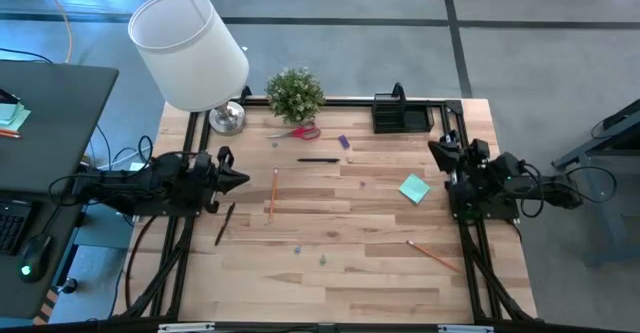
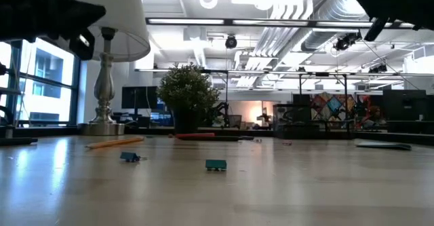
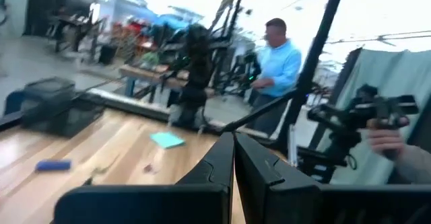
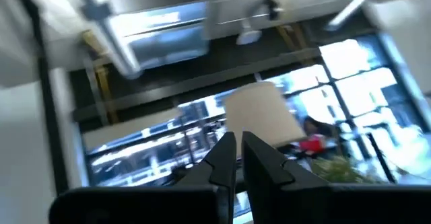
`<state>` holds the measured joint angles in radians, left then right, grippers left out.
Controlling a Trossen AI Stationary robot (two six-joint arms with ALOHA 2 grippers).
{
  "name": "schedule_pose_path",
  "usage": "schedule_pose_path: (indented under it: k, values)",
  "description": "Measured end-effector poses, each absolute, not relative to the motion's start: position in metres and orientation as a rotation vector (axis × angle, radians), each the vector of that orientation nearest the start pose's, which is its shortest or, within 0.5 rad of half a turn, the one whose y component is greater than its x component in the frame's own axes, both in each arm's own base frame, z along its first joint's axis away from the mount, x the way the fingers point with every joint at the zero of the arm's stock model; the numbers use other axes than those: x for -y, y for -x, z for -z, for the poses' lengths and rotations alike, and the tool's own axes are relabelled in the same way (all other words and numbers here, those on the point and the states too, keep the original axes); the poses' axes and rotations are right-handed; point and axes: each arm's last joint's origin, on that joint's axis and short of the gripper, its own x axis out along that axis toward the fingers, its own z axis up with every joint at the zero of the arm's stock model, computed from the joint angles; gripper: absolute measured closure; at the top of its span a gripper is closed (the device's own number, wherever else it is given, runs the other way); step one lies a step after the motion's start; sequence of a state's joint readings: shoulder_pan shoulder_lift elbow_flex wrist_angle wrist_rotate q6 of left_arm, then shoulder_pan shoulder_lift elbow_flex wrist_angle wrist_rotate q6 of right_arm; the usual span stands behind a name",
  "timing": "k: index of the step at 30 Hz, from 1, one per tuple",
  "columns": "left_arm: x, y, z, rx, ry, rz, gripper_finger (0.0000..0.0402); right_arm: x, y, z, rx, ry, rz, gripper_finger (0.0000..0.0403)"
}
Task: Pick and place office supplies into organizer
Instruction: Put the blue sticky notes in the black desk organizer
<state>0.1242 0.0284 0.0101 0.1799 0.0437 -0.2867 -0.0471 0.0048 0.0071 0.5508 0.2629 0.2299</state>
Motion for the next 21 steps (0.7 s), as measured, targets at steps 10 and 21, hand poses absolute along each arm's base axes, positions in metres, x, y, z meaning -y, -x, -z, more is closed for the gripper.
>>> schedule_pose_path:
  k: [10, 21]
  values:
    - [-0.011, -0.092, -0.211, 0.227, 0.243, -0.078, 0.0401, 0.016, -0.091, -0.220, 0.331, -0.247, 0.391, 0.0358]
    - [-0.017, -0.117, -0.271, 0.027, 0.019, -0.215, 0.0401, 0.018, -0.121, -0.267, -0.098, -0.266, 0.463, 0.0269]
